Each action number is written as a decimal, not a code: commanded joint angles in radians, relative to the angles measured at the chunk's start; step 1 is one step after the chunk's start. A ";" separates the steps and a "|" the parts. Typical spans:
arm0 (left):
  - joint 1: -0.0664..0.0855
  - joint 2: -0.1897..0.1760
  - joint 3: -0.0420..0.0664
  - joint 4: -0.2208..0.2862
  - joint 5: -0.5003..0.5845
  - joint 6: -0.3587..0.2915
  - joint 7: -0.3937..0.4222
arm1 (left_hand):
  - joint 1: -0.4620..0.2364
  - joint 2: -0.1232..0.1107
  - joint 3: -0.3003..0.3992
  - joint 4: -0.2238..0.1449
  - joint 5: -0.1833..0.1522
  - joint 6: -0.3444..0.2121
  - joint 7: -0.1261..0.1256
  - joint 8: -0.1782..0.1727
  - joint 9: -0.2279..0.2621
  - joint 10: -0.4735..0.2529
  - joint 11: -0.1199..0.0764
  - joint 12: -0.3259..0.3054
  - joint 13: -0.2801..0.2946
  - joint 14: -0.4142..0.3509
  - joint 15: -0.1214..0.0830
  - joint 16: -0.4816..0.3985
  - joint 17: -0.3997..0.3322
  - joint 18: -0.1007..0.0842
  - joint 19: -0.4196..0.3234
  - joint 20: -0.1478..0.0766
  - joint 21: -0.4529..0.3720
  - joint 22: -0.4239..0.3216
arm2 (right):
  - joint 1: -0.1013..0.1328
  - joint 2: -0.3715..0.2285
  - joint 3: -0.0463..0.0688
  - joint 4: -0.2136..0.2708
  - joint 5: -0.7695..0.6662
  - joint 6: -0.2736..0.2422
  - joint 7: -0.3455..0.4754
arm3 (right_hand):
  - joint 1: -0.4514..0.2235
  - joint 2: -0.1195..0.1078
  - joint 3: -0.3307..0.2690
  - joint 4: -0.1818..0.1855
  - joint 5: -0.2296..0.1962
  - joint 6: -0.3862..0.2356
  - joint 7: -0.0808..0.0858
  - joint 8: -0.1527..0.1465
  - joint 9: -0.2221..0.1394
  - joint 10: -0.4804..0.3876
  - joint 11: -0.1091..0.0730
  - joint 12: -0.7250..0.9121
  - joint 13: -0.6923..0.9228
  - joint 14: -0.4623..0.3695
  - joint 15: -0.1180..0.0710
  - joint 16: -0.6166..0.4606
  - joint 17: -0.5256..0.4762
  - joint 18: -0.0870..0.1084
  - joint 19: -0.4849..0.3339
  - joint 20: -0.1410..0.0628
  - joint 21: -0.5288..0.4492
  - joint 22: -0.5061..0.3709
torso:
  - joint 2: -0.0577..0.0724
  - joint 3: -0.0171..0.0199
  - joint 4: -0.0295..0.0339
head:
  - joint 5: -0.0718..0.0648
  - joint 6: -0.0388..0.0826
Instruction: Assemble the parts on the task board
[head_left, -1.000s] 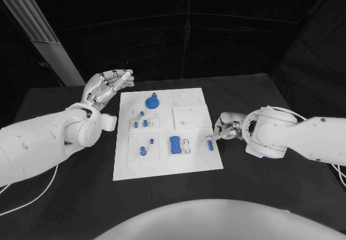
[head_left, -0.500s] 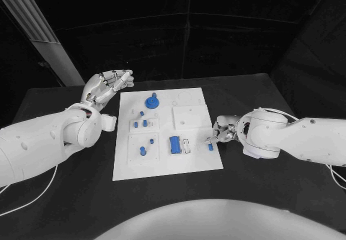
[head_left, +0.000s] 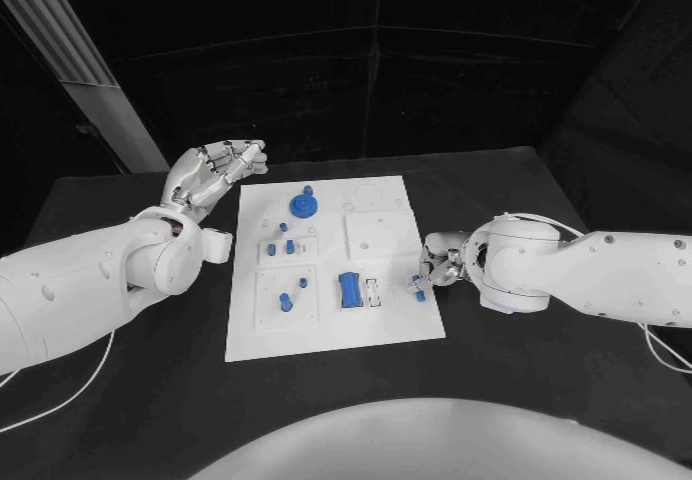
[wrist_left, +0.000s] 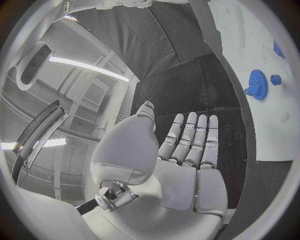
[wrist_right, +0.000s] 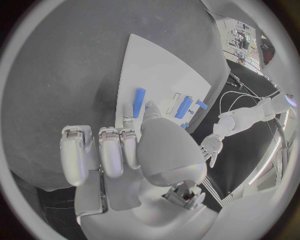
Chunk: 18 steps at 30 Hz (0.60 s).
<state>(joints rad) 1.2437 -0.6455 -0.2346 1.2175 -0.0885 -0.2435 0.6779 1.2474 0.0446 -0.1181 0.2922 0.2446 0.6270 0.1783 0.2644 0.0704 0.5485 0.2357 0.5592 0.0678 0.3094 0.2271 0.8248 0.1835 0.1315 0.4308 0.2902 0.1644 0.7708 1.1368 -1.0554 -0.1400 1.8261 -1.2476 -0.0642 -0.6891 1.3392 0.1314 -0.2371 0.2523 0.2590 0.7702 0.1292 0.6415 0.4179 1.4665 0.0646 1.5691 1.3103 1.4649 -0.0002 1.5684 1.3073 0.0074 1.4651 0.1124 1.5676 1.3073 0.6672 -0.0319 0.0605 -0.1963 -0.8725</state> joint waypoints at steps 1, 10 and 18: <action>0.001 0.000 0.001 0.002 0.002 0.010 0.119 | 0.000 0.011 -0.007 0.000 0.006 -0.006 0.095 0.006 -0.001 -0.007 0.001 0.003 -0.001 -0.006 0.002 0.006 -0.001 -0.019 -0.003 0.000 -0.003 -0.001 | -0.007 0.006 -0.006 -0.008 -0.003 0.064 -0.034 | 0.045 0.008 0.019 -0.022 -0.014 -0.009 -0.002 -0.017 -0.020 0.104 -0.003 0.002 0.260 0.106 0.003 0.002 0.263 -0.007 0.106 -0.001 0.003 0.263 | 0.000 -0.0003 -0.0005 | 0.001 0.000; 0.001 0.000 0.001 0.002 0.002 0.011 0.118 | 0.000 0.011 -0.007 0.000 0.006 -0.006 0.095 0.006 -0.001 -0.007 0.001 0.003 -0.001 -0.006 0.002 0.006 -0.001 -0.019 -0.003 0.000 -0.003 -0.001 | -0.009 0.011 -0.006 -0.008 -0.003 0.036 -0.015 | 0.157 0.027 0.106 -0.098 -0.044 0.020 -0.007 -0.051 -0.056 0.104 -0.008 0.002 0.260 0.106 0.004 0.002 0.263 -0.007 0.106 -0.001 0.003 0.263 | 0.000 0.0001 -0.0002 | 0.002 0.000; 0.001 0.000 0.001 0.001 0.002 0.011 0.118 | 0.000 0.011 -0.007 0.000 0.006 -0.006 0.095 0.006 -0.001 -0.007 0.001 0.003 -0.001 -0.006 0.002 0.006 -0.001 -0.019 -0.003 0.000 -0.003 -0.001 | -0.009 0.006 -0.006 -0.002 -0.003 -0.025 0.030 | 0.181 0.001 0.191 -0.153 -0.038 0.104 -0.012 -0.167 -0.135 0.104 -0.011 0.002 0.260 0.106 0.002 0.002 0.263 -0.007 0.106 -0.004 0.003 0.263 | -0.001 -0.0002 -0.0002 | 0.001 0.000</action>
<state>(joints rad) 1.2435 -0.6455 -0.2346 1.2169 -0.0884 -0.2425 0.6779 1.2474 0.0446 -0.1181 0.2922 0.2446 0.6271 0.1783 0.2643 0.0704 0.5485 0.2357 0.5591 0.0678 0.3094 0.2272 0.8247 0.1837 0.1316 0.4308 0.2902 0.1644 0.7709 1.1362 -1.0491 -0.1383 1.8274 -1.2527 -0.0681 -0.6750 1.4794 0.1002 -0.0544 0.1015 0.2126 0.8679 0.1179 0.4871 0.5059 1.4649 0.0586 1.5637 1.3138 1.4634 0.0022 1.5684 1.3073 0.0074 1.4651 0.1124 1.5676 1.3073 0.6666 -0.0319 0.0602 -0.1948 -0.8725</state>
